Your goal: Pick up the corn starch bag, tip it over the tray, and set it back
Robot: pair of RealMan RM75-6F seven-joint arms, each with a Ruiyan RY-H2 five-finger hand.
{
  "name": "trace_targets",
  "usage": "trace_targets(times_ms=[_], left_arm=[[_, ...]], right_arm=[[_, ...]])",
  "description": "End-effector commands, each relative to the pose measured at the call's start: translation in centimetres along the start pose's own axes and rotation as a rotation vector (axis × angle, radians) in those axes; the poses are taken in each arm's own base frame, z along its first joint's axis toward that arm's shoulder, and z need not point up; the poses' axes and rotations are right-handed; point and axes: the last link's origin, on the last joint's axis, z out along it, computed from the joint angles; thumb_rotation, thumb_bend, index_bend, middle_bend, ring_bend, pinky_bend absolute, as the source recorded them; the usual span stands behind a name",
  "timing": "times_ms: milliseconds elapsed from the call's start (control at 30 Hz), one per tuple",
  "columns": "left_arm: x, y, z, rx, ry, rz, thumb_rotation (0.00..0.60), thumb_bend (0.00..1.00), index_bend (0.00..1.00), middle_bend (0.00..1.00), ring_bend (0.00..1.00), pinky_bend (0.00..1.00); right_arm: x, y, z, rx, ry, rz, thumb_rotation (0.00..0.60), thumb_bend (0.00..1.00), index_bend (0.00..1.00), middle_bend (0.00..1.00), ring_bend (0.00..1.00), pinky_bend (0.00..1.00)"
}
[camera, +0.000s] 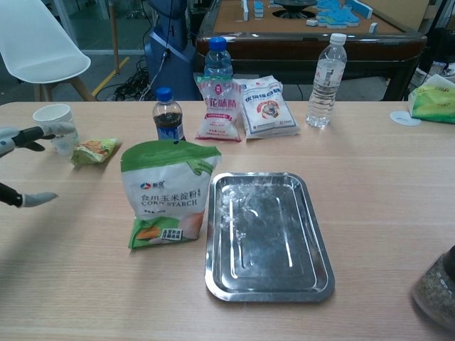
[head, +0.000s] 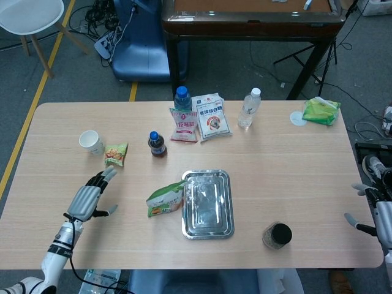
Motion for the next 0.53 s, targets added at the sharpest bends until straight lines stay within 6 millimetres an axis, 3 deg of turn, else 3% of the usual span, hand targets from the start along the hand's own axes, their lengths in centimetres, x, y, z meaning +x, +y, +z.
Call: trace_targets(times_ms=[33,267,533], left_arm=[[1.8,-2.0,-2.9,0.106,0.087,0.031,0.6,0.25,0.0,0.0,0.0,0.09],[3.4,-2.9,-7.2,0.229,0.146,0.117,0.6,0.25,0.0,0.0,0.0,0.09],[4.5,-2.3,-10.9,0.304,0.175,0.126,0.6,0.25,0.0,0.0,0.0,0.09]], right_arm=[[-0.4,-0.4,0.2,0.038,-0.022,0.007,0.6,0.07,0.31,0.41,0.23,0.21],[-1.1,-1.5,0.3,0.129,-0.061,0.012,0.6,0.08,0.31,0.41,0.23,0.21],[-1.4,-2.2,0.3,0.184,-0.062,0.027,0.6,0.09,0.31,0.42,0.23,0.21]])
